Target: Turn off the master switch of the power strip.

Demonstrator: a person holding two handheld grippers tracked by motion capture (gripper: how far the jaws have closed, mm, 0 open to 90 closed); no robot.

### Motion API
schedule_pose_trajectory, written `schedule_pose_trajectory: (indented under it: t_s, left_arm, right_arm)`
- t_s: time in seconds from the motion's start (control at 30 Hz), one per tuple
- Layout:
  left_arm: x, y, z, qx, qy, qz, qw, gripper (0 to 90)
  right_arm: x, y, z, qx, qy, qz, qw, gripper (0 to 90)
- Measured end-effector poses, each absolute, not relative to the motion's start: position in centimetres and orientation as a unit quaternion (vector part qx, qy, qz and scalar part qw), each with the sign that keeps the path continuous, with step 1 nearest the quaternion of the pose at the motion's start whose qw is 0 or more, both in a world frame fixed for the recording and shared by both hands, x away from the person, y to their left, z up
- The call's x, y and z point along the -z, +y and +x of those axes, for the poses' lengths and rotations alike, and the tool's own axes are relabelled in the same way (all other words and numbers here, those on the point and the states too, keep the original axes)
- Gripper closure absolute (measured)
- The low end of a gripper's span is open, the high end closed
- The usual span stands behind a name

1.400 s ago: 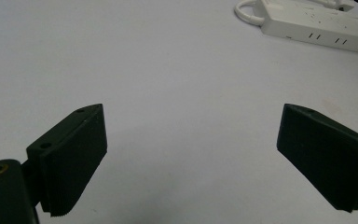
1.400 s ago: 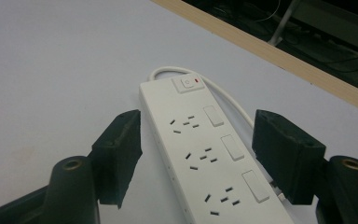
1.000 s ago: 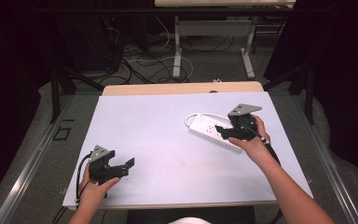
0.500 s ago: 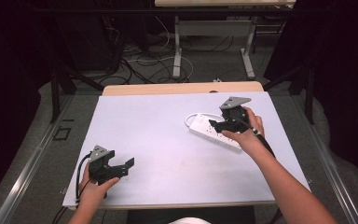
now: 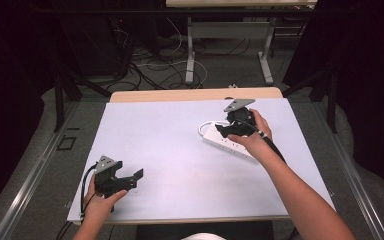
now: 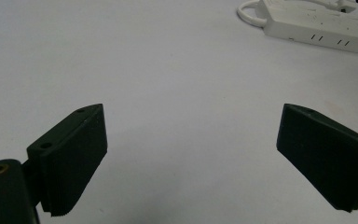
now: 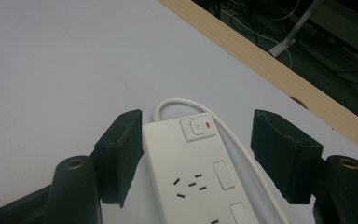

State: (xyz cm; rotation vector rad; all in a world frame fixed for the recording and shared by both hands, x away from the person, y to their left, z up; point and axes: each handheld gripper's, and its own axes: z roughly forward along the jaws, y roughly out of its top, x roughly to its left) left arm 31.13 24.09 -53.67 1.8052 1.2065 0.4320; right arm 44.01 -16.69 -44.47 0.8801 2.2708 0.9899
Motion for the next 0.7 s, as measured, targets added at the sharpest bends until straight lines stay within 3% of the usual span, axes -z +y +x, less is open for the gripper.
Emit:
schedule_pose_trajectory:
  t_s: [0.7]
  left_arm:
    - [53.7,24.2,31.2,-0.173,0.488,0.728,0.449,8.5]
  right_arm:
    - [46.0,-14.6,47.0,-0.332,0.845,0.334,0.252,37.0]
